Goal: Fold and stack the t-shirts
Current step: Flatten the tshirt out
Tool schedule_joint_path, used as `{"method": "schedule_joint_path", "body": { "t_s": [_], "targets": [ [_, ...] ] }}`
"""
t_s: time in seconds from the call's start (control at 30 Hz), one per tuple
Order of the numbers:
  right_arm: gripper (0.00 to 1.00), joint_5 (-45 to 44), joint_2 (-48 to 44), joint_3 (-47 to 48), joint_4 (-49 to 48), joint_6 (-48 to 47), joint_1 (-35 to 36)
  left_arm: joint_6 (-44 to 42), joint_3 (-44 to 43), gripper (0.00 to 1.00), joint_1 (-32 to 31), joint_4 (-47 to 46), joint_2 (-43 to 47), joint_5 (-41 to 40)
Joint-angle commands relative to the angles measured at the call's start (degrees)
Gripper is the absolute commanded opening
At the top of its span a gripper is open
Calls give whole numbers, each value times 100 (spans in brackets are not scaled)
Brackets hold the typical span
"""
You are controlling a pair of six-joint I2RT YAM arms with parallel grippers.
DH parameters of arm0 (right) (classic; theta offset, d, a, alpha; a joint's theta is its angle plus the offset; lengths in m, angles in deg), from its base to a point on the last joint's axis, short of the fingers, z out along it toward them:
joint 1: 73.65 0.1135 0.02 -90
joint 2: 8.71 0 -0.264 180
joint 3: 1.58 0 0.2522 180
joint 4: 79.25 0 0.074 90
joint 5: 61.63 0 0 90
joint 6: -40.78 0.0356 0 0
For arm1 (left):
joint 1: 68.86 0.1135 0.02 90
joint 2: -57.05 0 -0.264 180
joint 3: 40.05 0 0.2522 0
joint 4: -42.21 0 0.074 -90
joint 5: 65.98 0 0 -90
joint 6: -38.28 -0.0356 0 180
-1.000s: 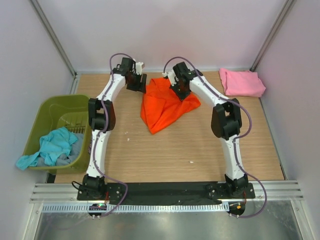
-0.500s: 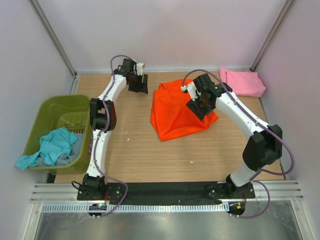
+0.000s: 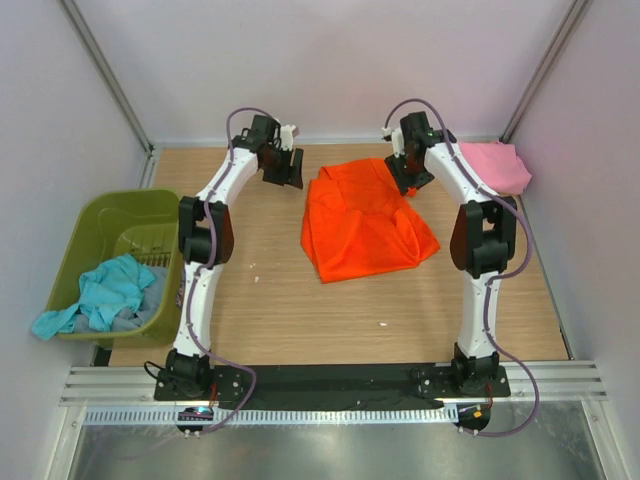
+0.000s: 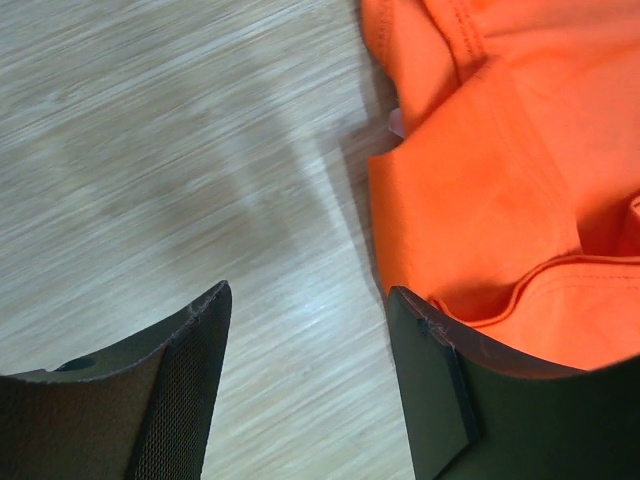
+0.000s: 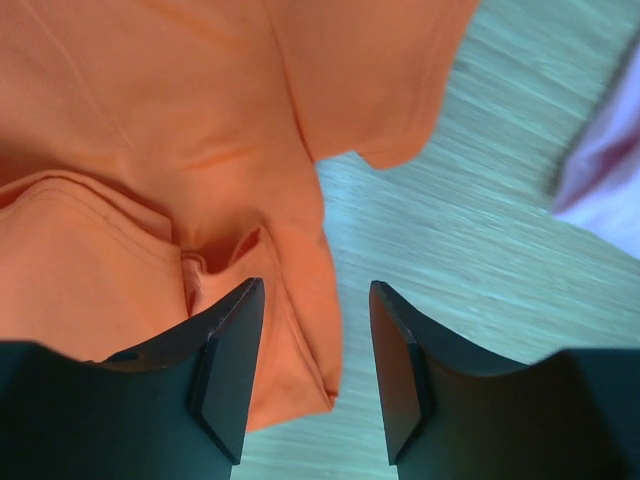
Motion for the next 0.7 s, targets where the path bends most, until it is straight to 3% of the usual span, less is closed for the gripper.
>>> {"method": "schedule_joint_path", "body": {
  "t_s": [0.0, 0.3, 0.5, 0.67],
  "targets": [
    [51, 365, 167, 305, 130, 144, 60, -21, 83, 65, 26, 25, 552, 82],
    [47, 682, 79, -293, 157, 118, 113, 23, 92, 65, 26, 16, 543, 82],
    [46, 595, 570, 146, 165, 118, 122, -3, 118, 65, 26, 33, 569, 55],
    [36, 332, 712, 296, 191, 92, 139, -30, 92, 65, 26, 42, 578, 29]
  ]
}}
